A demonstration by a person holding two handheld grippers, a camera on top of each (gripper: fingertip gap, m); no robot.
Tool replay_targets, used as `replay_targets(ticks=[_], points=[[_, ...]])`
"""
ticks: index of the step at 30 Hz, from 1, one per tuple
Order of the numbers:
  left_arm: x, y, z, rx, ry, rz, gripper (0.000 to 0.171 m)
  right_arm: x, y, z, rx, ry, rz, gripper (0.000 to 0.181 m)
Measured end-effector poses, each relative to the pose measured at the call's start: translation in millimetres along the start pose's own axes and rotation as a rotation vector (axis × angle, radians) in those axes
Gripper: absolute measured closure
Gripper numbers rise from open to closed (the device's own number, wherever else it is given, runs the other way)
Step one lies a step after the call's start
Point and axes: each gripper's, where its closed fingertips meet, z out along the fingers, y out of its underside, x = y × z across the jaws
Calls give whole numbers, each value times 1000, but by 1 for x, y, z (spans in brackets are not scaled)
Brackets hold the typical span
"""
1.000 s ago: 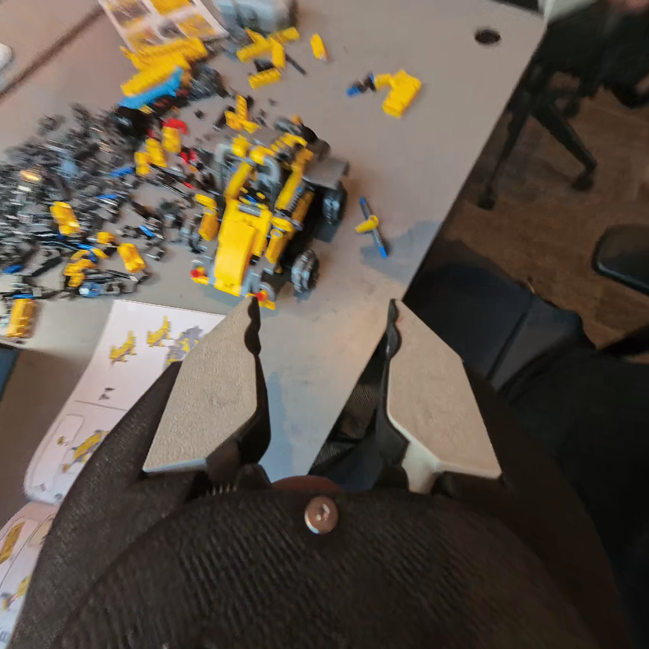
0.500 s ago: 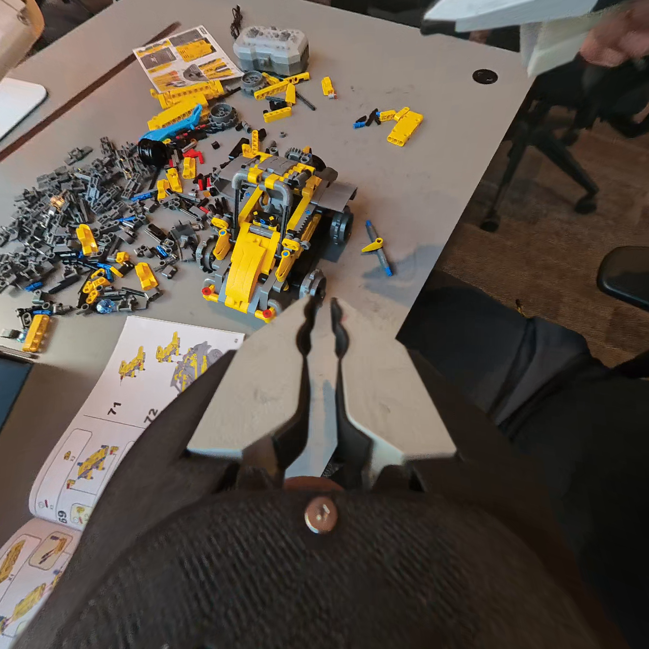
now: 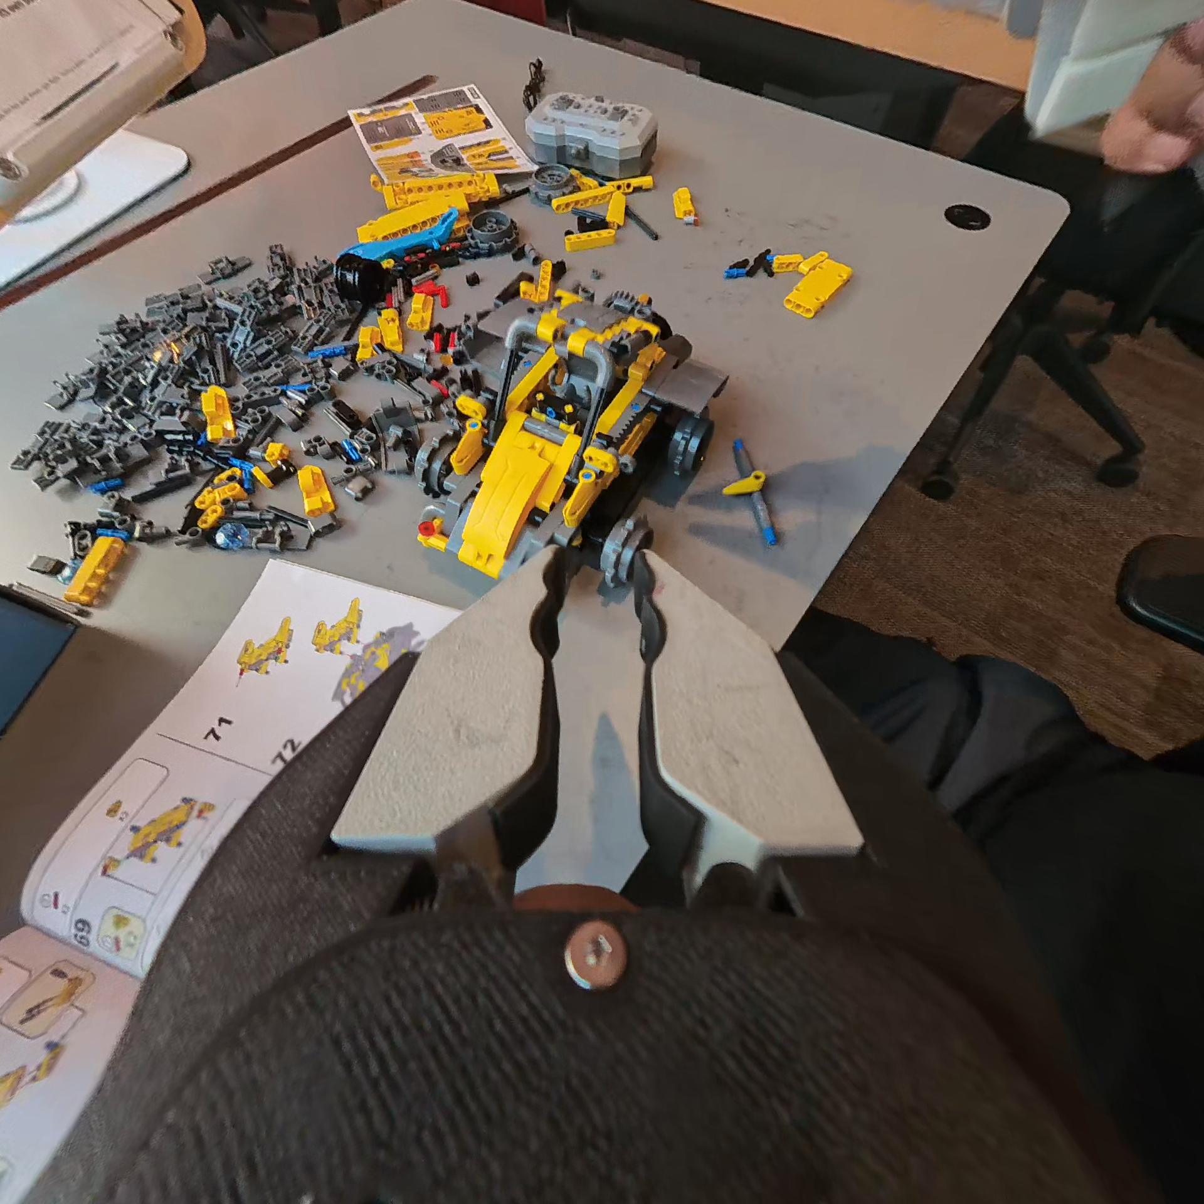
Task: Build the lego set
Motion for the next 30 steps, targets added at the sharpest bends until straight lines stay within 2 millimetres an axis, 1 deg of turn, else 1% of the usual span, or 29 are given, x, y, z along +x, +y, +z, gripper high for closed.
replay_targets(ticks=[3, 6, 9, 12, 15, 17, 19, 21, 24, 26, 30], points=[[-4, 19, -4, -43, -20, -12, 151, -8, -12, 8, 33, -49, 3, 167], [-14, 30, -19, -62, -65, -21, 151, -23, -26, 15, 69, -99, -16, 167], [-22, 28, -36, -31, -97, -59, 148, -35, -33, 21, 84, -116, -44, 169], [-25, 23, -51, 28, -119, -77, 149, -44, -36, 26, 83, -134, -52, 169], [-30, 27, -61, 39, -142, -89, 148, -54, -42, 29, 114, -168, -40, 171], [-34, 27, -70, 45, -148, -86, 148, -56, -43, 31, 119, -169, -30, 172], [-42, 19, -80, 81, -179, -70, 149, -59, -43, 32, 112, -170, -35, 172], [-51, 4, -92, 144, -219, -42, 151, -60, -42, 31, 110, -153, -58, 172], [-57, -15, -103, 201, -239, -14, 151, -58, -37, 31, 98, -118, -80, 174], [-57, -20, -102, 210, -225, -14, 150, -58, -31, 31, 86, -115, -72, 175], [-50, -28, -91, 226, -177, -10, 149, -59, -19, 31, 60, -131, -53, 174]])
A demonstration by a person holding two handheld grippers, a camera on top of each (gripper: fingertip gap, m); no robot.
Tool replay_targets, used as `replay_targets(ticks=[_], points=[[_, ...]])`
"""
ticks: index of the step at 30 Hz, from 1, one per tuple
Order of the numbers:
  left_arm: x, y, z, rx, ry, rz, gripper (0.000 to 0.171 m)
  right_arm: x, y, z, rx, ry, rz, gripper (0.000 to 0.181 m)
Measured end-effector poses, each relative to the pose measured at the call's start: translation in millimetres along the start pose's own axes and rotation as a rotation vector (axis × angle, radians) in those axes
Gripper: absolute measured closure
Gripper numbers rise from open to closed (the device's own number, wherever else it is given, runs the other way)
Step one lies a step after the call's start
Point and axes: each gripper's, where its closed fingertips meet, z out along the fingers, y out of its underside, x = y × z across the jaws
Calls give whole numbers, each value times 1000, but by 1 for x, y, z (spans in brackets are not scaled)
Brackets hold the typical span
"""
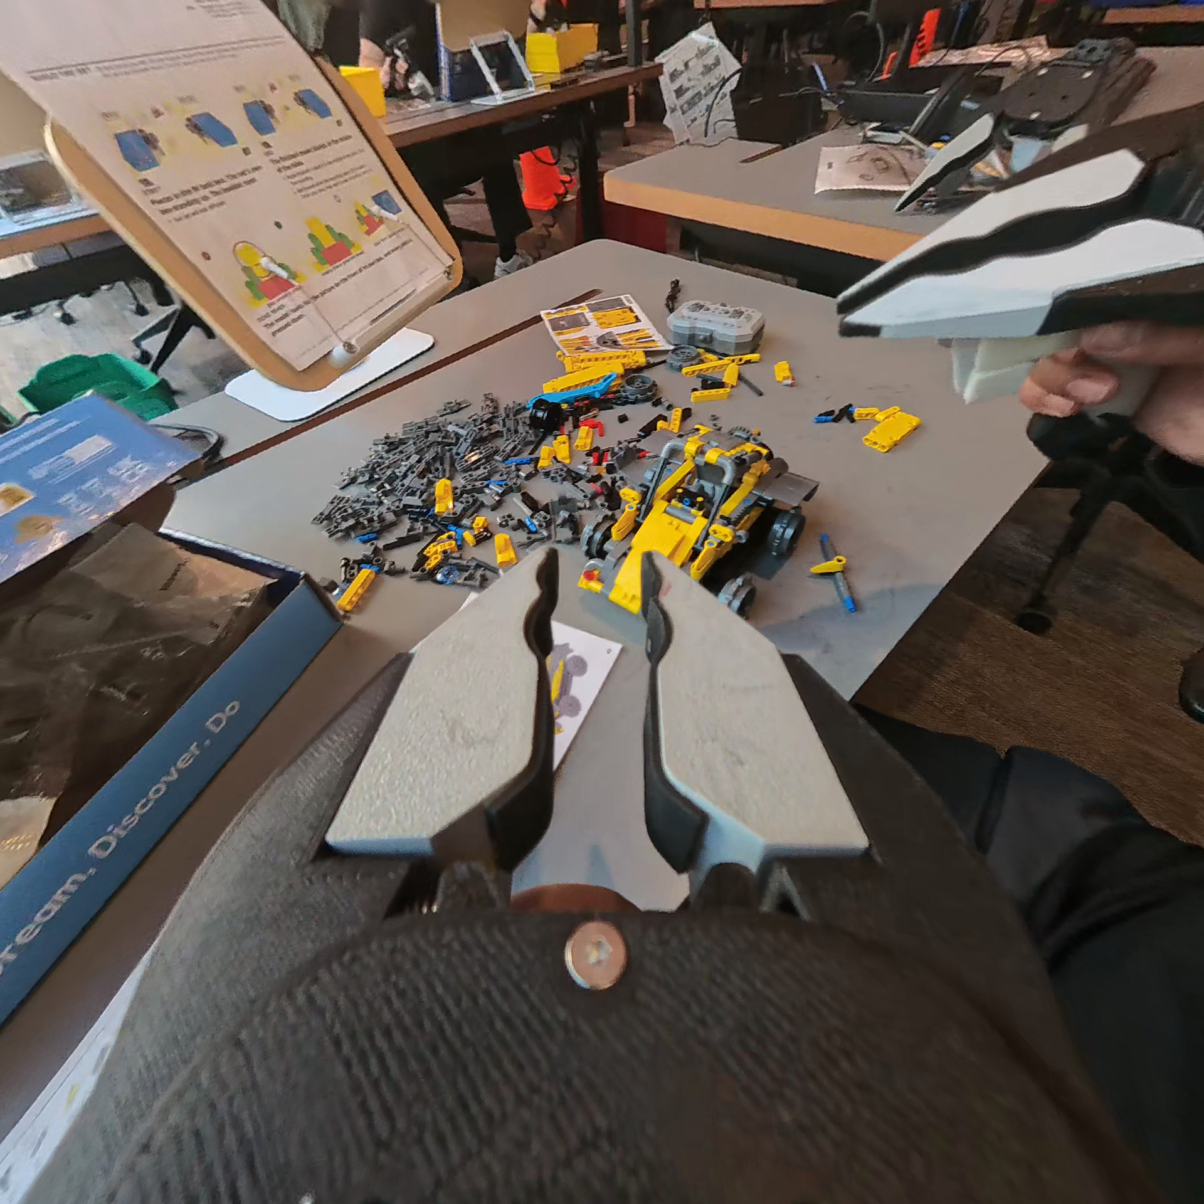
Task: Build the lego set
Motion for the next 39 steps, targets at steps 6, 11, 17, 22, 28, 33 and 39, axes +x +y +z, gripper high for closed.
replay_targets(ticks=[6, 11, 17, 22, 28, 33, 39], points=[[21, -25, 13, 35, 34, 84, 148, 14, 5, -17, -21, 72, -38, 171], [36, -28, 19, 29, 40, 98, 139, 38, 22, -40, -65, 125, 76, 153], [52, 24, 41, -232, 81, 160, 96, 97, 70, -74, -269, 326, 116, 119], [17, 92, 53, -512, 5, 131, 90, 92, 106, -90, -410, 164, 246, 111], [-33, 61, 59, -339, -250, 15, 95, 98, 79, -78, -279, 220, 220, 94], [-19, 44, 59, -256, -151, 43, 120, 92, 69, -71, -217, 151, 173, 181], [-11, 27, 54, -185, -66, 37, 171, 83, 69, -70, -216, 125, 137, 176]])
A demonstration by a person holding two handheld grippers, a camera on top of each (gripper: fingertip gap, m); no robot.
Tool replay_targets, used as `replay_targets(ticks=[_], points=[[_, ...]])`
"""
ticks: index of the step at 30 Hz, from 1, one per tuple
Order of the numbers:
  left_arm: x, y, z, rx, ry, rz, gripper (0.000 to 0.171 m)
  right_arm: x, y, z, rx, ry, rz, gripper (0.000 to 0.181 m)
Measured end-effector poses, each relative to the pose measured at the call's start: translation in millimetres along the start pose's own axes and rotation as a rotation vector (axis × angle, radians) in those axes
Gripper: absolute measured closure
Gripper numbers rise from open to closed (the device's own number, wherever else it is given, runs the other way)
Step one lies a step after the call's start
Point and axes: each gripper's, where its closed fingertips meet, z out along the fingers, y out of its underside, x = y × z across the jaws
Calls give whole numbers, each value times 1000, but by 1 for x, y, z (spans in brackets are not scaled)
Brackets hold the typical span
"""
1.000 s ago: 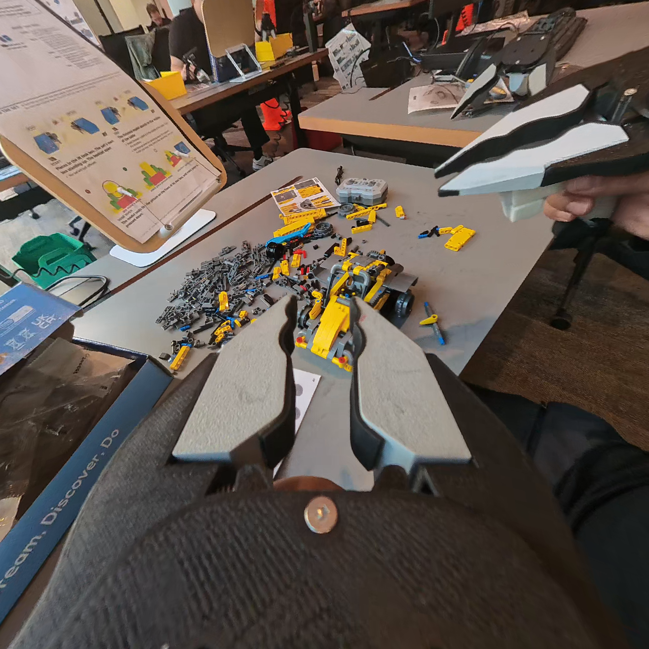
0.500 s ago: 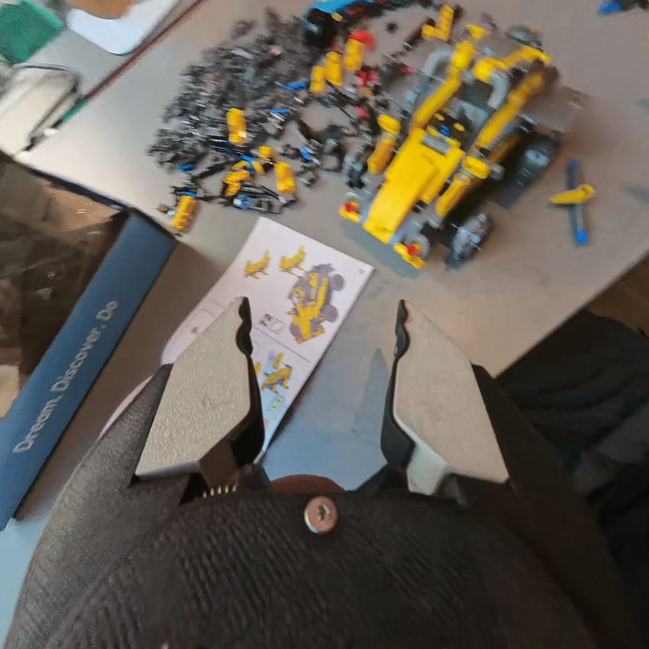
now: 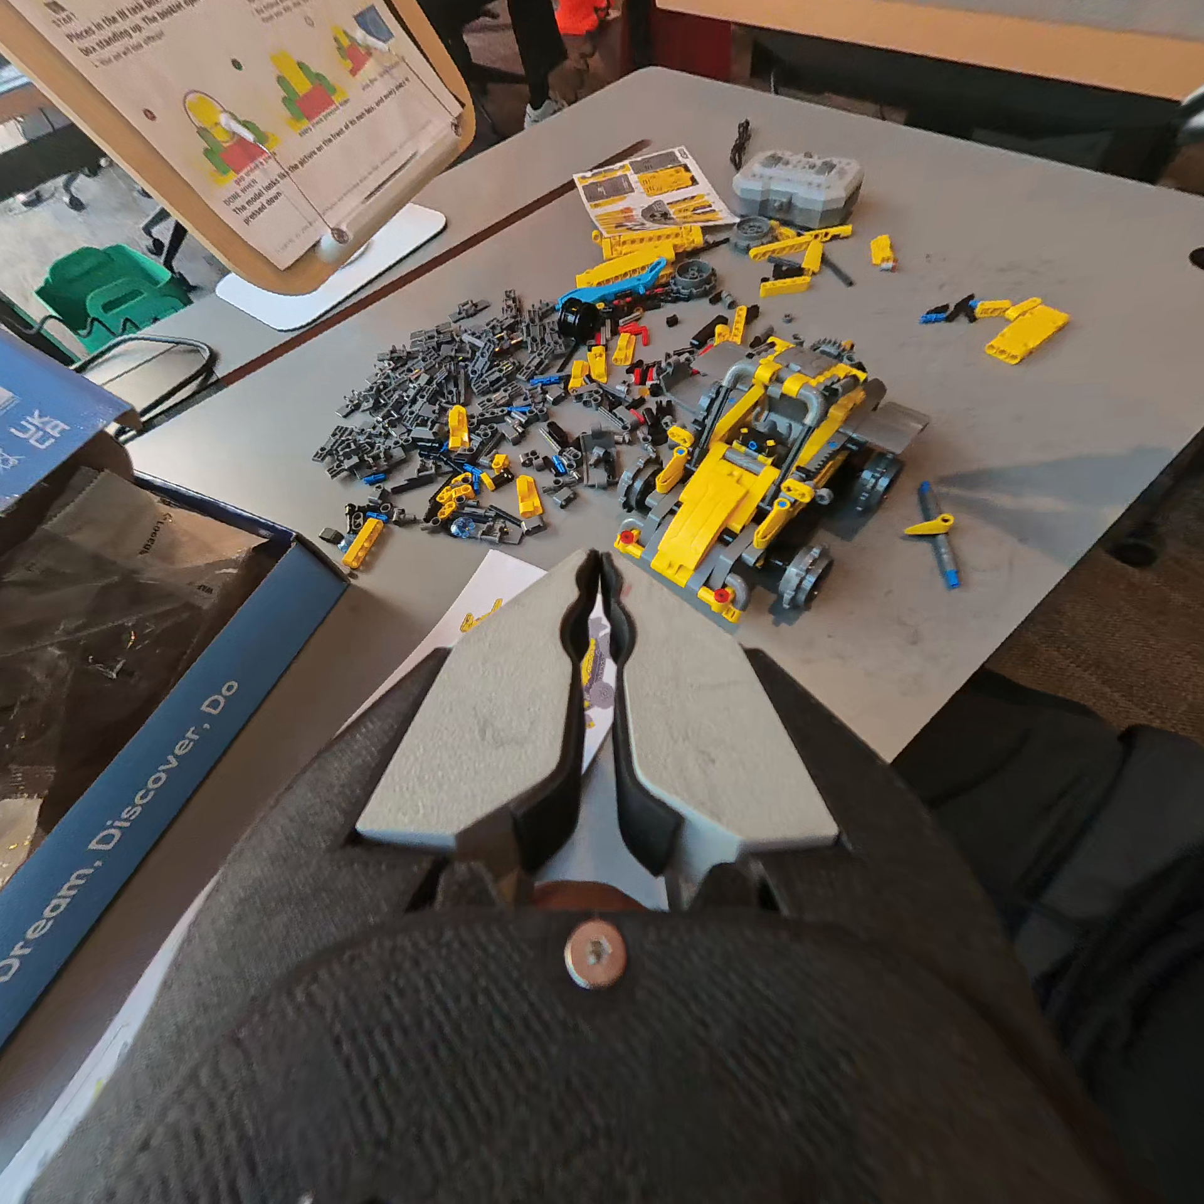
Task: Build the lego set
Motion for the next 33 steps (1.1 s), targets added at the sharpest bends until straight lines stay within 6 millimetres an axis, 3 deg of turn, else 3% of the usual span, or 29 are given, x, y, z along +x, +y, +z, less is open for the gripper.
replay_targets(ticks=[1, 2, 3, 5, 9, 12, 18, 21, 23, 26, 29, 33], points=[[0, -1, 0, 0, 2, -10, 169, -2, 2, 0, -7, -16, 17, 162], [1, -1, 1, -5, 4, -14, 151, -5, 8, 1, -39, -39, 29, 150], [3, 1, 2, -15, 14, -11, 144, -8, 17, 2, -84, -57, 28, 147], [13, 5, 6, -52, 51, 19, 150, -13, 37, 5, -170, -88, -14, 148], [36, 12, 14, -104, 115, 101, 141, -46, 80, 12, -317, -276, -120, 147], [45, 17, 19, -134, 124, 131, 135, -51, 109, 24, -426, -301, -155, 142], [49, 20, 22, -145, 142, 151, 134, -62, 120, 40, -455, -366, -113, 143], [45, 19, 22, -141, 138, 144, 134, -40, 114, 39, -441, -253, -102, 143], [42, 20, 22, -142, 135, 135, 134, -3, 83, 35, -305, -101, 113, 144], [41, 20, 21, -146, 133, 128, 133, 44, 38, 5, -16, -21, 404, 148], [41, 18, 20, -140, 124, 144, 133, 83, 47, -23, -13, 156, 358, 151], [42, 19, 21, -146, 126, 139, 133, 91, 84, -24, -160, 167, 346, 143]])
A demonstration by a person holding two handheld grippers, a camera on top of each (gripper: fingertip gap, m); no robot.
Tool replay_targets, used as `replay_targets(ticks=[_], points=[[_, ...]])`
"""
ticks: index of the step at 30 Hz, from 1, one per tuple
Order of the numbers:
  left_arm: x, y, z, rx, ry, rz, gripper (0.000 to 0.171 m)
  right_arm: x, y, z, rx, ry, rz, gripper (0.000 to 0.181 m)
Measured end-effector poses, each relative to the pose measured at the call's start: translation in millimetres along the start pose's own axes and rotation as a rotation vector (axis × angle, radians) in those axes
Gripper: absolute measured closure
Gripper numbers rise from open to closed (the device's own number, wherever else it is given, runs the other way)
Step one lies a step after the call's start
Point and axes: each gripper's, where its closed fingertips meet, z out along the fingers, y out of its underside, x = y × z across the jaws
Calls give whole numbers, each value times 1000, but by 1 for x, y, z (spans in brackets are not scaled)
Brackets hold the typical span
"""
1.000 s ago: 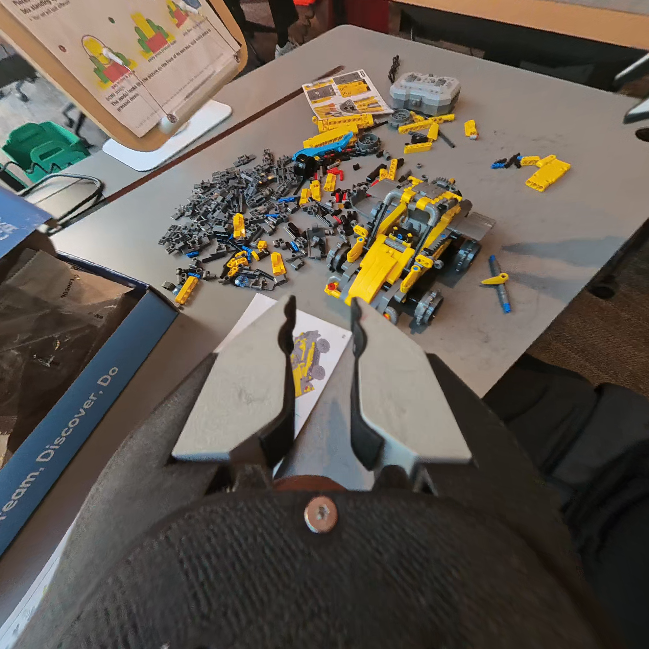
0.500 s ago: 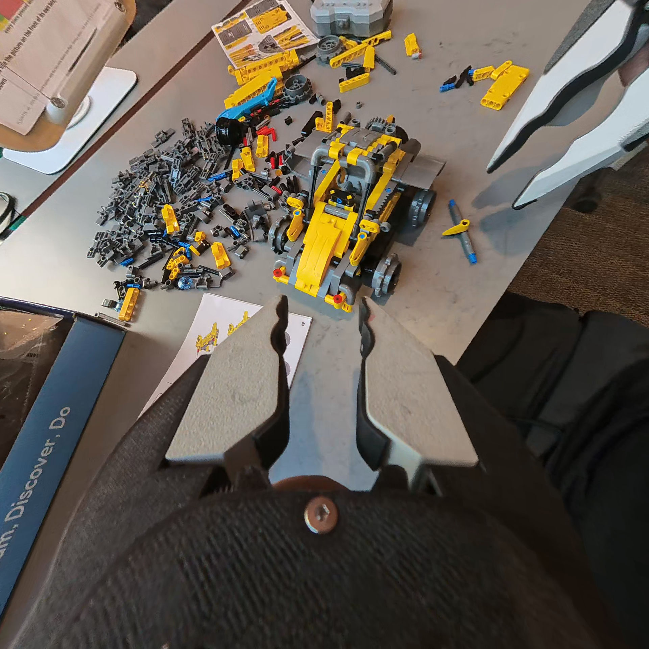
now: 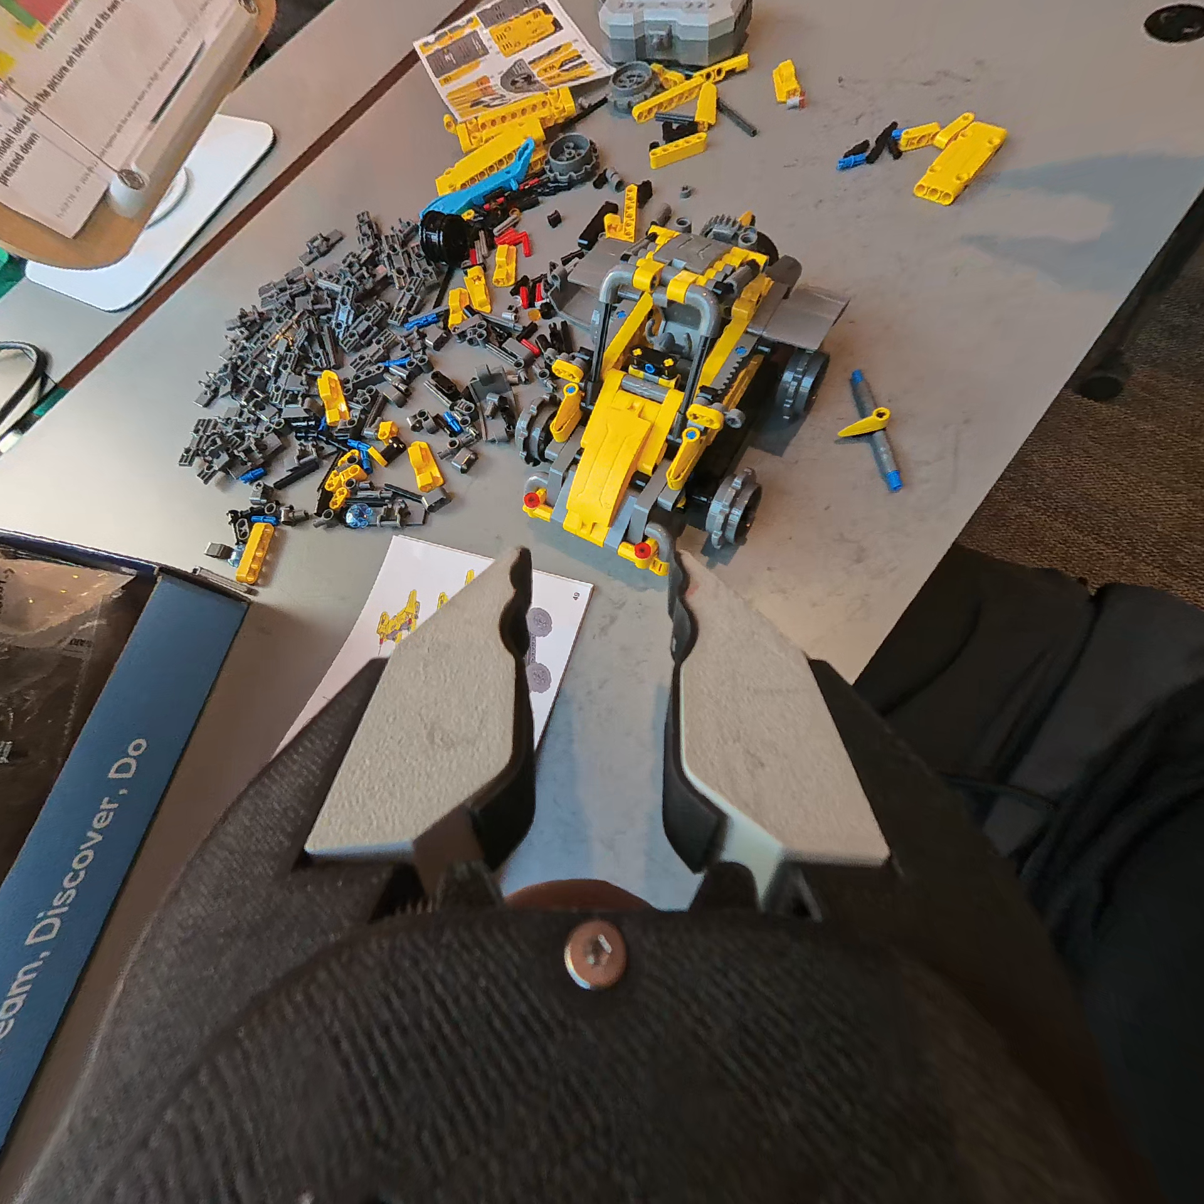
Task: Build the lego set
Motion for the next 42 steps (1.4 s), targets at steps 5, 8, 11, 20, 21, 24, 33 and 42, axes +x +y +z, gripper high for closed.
replay_targets(ticks=[5, 8, 11, 20, 21, 24, 33, 42], points=[[4, 3, 3, -18, 10, 2, 132, 22, 45, 27, -174, 22, 47, 132], [4, 3, 4, -20, 11, 2, 132, 27, 61, 39, -233, 35, 47, 130], [3, 5, 6, -25, 13, -6, 131, 25, 66, 47, -250, 25, 48, 130], [1, 6, 7, -28, 17, -5, 131, 21, 76, 62, -277, 6, 38, 131], [1, 5, 6, -26, 17, -6, 131, 19, 75, 62, -276, -2, 36, 132], [0, 5, 5, -21, 16, -12, 131, 3, 77, 61, -291, -84, 12, 140], [0, 4, 4, -20, 15, -11, 131, 12, 63, 52, -239, -30, -7, 140], [-3, 7, 5, -30, 11, -12, 130, -4, 83, 67, -302, -130, -28, 150]])
